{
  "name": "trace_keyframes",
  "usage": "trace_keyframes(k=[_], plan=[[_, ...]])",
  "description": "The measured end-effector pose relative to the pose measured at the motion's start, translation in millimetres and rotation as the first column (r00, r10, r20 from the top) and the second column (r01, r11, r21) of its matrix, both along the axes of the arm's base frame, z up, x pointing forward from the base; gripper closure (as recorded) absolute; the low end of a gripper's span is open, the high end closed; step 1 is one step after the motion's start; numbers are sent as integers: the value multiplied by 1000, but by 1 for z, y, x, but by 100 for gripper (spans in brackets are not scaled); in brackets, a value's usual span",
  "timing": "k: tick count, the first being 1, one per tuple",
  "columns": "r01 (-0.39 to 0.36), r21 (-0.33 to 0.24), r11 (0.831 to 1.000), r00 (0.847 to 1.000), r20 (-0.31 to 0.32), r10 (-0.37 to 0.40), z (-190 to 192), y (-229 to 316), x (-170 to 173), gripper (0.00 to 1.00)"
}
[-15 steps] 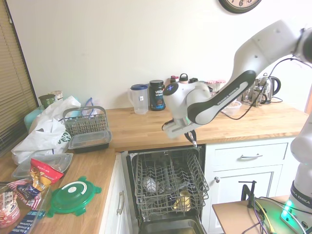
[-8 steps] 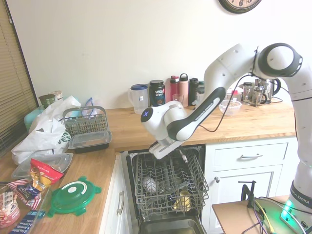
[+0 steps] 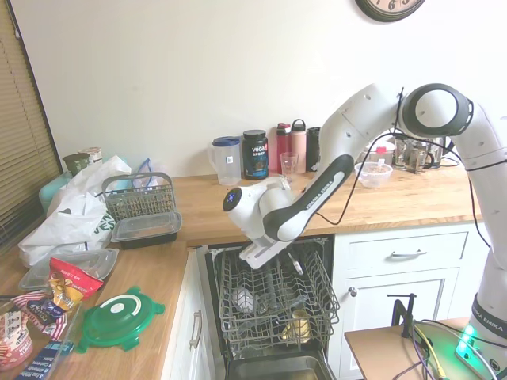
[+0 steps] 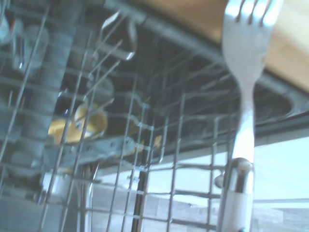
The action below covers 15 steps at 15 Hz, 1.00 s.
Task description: Put the fork in the dishwasher
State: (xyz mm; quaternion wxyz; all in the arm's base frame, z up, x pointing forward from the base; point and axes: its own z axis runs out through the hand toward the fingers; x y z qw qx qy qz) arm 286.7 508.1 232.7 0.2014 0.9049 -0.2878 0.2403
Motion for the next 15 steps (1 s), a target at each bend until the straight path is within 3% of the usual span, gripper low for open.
trace_keyframes(k=[3,12,13,15], plan=[[-10,5,1000,999,-30,10,-18,-7,-10,100],[-6,-25,1000,994,-112,3,-80,-25,10,100],[-5,-26,1000,993,-121,2,-84,-22,12,0],[-3,-23,1000,991,-131,0,-87,-18,17,0]])
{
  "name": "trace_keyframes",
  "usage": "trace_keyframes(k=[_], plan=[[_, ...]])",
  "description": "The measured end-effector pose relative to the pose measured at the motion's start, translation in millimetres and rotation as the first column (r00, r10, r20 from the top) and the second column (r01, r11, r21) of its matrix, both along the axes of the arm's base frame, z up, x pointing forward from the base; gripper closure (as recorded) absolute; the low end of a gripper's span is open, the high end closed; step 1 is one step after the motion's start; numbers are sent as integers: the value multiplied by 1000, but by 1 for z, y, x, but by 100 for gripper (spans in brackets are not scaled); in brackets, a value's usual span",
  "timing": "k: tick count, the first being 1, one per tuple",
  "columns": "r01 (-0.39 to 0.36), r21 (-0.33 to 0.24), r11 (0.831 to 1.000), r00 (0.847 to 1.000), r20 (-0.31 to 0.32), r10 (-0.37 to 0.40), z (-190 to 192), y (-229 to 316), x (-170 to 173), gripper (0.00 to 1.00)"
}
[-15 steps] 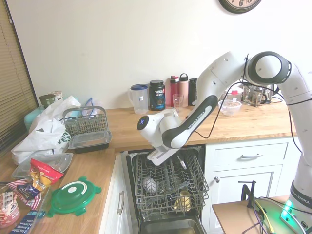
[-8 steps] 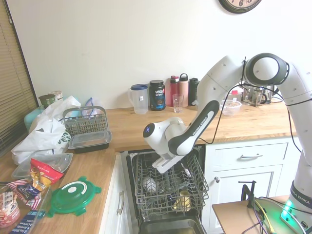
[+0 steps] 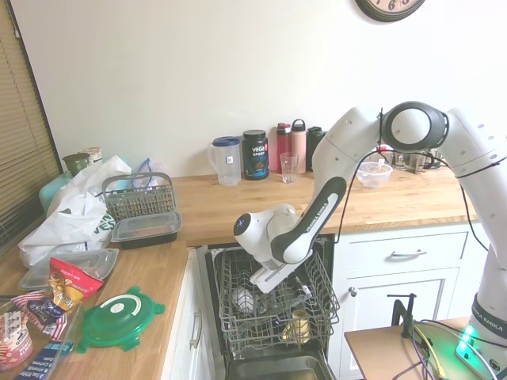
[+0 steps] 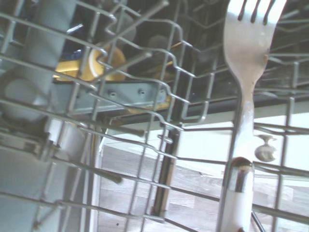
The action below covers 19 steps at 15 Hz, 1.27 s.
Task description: Put the fork in the dishwasher
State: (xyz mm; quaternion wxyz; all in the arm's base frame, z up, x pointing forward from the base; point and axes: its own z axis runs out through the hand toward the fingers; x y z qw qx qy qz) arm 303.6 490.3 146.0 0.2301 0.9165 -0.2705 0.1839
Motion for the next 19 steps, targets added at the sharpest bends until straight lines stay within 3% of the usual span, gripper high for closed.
trace_keyframes(k=[11,13,16,18,19], plan=[[1,7,1000,1000,6,-1,17,9,6,0],[-9,56,998,999,53,6,58,16,6,0],[-44,188,981,984,180,10,151,24,-25,0],[-28,292,956,974,223,-39,198,4,-25,0],[0,356,935,971,224,-86,215,-14,-12,0]])
